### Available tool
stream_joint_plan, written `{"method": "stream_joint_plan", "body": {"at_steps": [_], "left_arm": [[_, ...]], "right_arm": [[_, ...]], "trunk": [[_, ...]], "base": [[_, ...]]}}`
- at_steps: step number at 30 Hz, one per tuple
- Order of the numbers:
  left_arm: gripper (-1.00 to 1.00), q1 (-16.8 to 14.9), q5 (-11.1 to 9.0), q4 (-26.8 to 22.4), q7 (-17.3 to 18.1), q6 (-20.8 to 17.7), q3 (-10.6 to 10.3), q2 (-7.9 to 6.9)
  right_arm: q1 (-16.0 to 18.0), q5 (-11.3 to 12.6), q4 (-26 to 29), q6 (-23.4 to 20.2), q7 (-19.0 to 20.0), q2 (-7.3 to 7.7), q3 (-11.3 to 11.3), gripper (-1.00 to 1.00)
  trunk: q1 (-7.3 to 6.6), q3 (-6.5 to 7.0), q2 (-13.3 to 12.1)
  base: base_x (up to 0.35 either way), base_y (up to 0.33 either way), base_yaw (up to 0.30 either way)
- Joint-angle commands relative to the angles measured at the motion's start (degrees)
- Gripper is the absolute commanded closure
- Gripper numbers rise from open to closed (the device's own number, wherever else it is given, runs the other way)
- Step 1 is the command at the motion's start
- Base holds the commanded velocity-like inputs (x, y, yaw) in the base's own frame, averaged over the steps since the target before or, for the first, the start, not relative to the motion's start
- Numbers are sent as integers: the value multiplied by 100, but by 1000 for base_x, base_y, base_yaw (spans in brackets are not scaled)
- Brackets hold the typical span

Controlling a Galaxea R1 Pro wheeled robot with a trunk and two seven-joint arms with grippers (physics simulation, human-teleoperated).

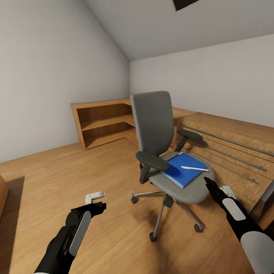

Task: In the bedroom, organize the workspace by keeping the computer under the desk, ensuring the monitor is on the desk, placing the keyboard on the desk next to the monitor, placing the mouse on the desk next to the keyboard, moving the folder from the swivel chair onto the desk next to the mouse, stacking the notebook on top of the folder with the pen on top of the notebook, and positioning the swivel chair next to the desk.

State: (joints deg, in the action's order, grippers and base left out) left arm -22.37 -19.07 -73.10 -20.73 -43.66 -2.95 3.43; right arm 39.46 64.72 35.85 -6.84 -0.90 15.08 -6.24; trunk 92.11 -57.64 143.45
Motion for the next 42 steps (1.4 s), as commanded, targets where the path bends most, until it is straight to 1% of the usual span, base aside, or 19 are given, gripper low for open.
{"method": "stream_joint_plan", "body": {"at_steps": [1,17,22,35,37,39,42], "left_arm": [[-100,-4,-58,-2,-54,-11,-9,0],[-100,-4,-53,-2,-61,-11,-20,8],[-100,-4,-53,-2,-70,-11,-75,9],[-100,-4,-54,-2,-71,-11,-83,9],[-100,-4,-53,-2,-71,-11,-83,9],[-100,-4,-53,-2,-71,-11,-83,9],[-100,-4,-53,-2,-71,-11,-79,9]], "right_arm": [[0,84,10,-30,2,-5,0,-100],[0,76,10,-20,2,-5,0,-100],[0,75,10,-19,2,-5,0,-100],[0,65,7,-18,2,-5,10,-100],[0,31,9,-16,2,-10,14,-100],[-1,-72,9,-12,2,-19,22,-100],[-1,-247,8,23,-21,-105,23,-100]], "trunk": [[0,-6,2],[0,-6,2],[0,-6,2],[0,-6,2],[0,-6,2],[0,-6,2],[0,-6,2]], "base": [[125,153,0],[-10,-5,0],[-238,-176,0],[-276,-184,0],[-279,-182,0],[-279,-181,0],[-210,-119,0]]}}
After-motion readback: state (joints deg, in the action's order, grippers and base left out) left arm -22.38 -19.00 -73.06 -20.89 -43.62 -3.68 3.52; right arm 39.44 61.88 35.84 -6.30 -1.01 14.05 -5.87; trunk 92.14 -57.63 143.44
